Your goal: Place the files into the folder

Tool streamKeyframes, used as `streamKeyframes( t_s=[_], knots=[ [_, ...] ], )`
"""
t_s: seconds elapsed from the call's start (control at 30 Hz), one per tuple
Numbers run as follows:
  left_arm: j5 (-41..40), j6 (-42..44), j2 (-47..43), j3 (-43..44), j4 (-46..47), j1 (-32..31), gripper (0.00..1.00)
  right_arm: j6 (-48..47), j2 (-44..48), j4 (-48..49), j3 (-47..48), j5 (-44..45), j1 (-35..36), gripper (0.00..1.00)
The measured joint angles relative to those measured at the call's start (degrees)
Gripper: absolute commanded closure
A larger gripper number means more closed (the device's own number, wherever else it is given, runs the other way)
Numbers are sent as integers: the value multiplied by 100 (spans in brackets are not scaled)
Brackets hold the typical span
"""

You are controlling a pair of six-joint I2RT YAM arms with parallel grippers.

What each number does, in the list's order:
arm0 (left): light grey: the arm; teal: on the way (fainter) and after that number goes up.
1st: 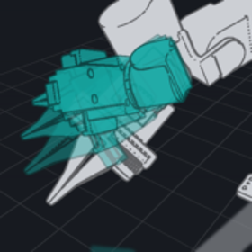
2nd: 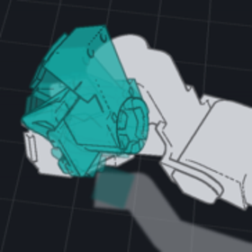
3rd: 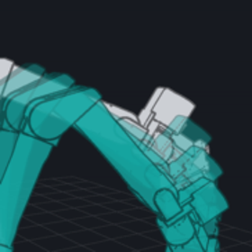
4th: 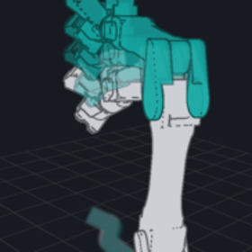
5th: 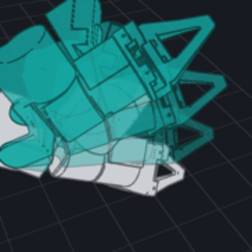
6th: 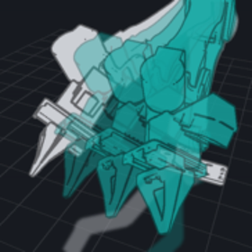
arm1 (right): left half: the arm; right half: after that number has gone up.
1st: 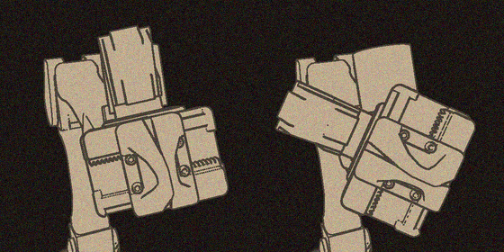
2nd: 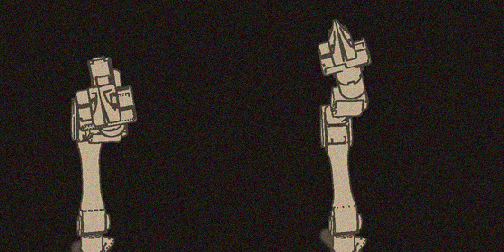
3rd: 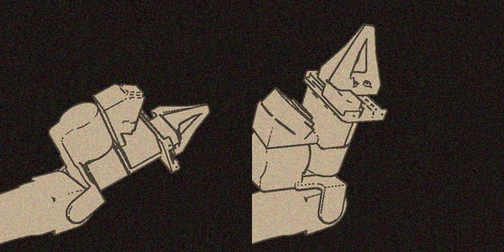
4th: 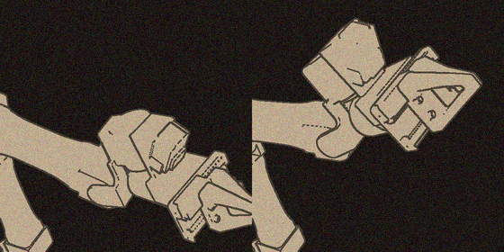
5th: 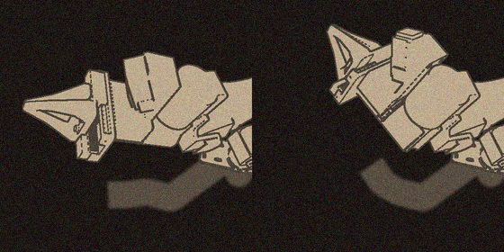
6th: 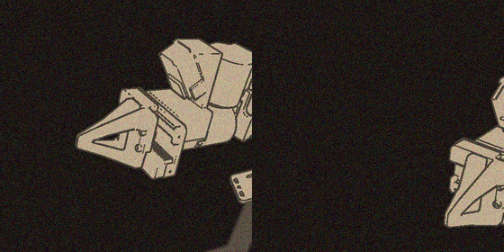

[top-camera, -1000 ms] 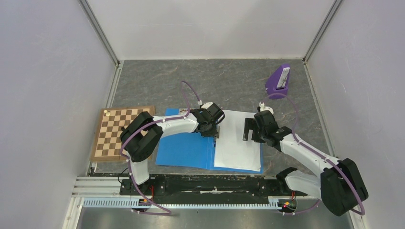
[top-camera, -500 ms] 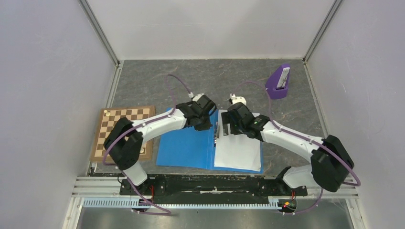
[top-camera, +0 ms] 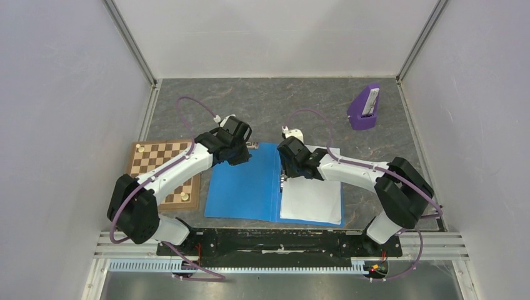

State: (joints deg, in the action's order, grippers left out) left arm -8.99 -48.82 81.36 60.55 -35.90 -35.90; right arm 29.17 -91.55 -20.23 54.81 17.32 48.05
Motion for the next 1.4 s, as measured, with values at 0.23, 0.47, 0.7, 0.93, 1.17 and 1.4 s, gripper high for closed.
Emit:
streamKeyframes(
  t_s=[0.23, 0.47, 0.7, 0.93, 1.17, 1.4],
  knots=[
    [39, 31, -4, -173, -66, 72, 90, 2, -125, 33, 90, 57, 101, 53],
    [61, 31, -4, -181, -68, 81, 91, 22, -133, 98, 90, 55, 136, 64],
    [72, 31, -4, -184, -63, 81, 92, 26, -227, 201, 90, 4, 151, 65],
    [162, 31, -4, -192, -52, 81, 93, 13, -238, 267, 87, -94, 162, 74],
    [166, 31, 0, -192, -44, 81, 93, -4, -240, 330, 7, -125, 162, 76],
    [175, 28, 15, -192, -42, 81, 93, -26, -251, 391, -85, -190, 160, 77]
  ],
)
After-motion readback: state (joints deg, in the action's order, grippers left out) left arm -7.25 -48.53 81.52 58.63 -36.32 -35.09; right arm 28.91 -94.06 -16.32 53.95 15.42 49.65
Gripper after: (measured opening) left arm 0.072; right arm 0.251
